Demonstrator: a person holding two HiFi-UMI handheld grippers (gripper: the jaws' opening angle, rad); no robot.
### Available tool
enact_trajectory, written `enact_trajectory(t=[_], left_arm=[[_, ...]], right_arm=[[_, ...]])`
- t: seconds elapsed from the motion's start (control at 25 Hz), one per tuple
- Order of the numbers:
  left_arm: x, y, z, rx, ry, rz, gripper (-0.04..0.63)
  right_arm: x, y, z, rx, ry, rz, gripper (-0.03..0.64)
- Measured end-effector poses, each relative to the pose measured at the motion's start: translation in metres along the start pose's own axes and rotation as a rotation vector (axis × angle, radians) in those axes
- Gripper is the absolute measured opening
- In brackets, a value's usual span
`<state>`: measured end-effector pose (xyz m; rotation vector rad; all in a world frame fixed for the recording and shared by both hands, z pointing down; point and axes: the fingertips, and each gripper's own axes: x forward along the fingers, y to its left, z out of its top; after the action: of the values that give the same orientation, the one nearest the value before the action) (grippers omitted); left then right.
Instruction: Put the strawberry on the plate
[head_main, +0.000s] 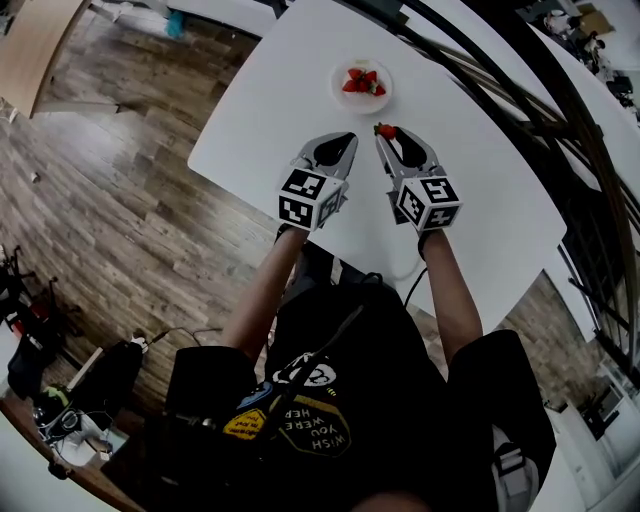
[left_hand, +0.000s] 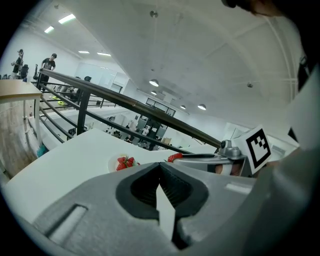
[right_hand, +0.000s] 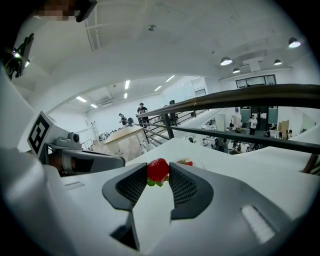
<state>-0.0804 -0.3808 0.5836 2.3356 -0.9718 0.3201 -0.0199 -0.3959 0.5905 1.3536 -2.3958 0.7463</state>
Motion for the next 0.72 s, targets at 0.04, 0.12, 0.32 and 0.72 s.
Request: enact_trajectory(t=[0.04, 0.12, 0.32, 0.72], left_arm=[[0.004, 0.002, -0.001, -0.003, 0.008, -0.005, 0.0], [0.012, 0.009, -0.003, -0.012, 0.026, -0.011, 0.0], [0.027, 0.025, -0.004, -0.019, 0.052, -0.002, 0.0], [0.053, 0.051, -0.019, -0.036, 0.095, 0.019, 0.0]], right_arm=[[0.003, -0.002, 0.001, -0.001, 0.001, 0.0, 0.14], [0.014, -0.007, 0.002, -0.004, 0.005, -0.002, 0.14], [0.036, -0.017, 0.001, -0.019, 0.021, -0.003, 0.14], [0.071, -0.036, -0.011, -0.024, 0.054, -0.004, 0.14]])
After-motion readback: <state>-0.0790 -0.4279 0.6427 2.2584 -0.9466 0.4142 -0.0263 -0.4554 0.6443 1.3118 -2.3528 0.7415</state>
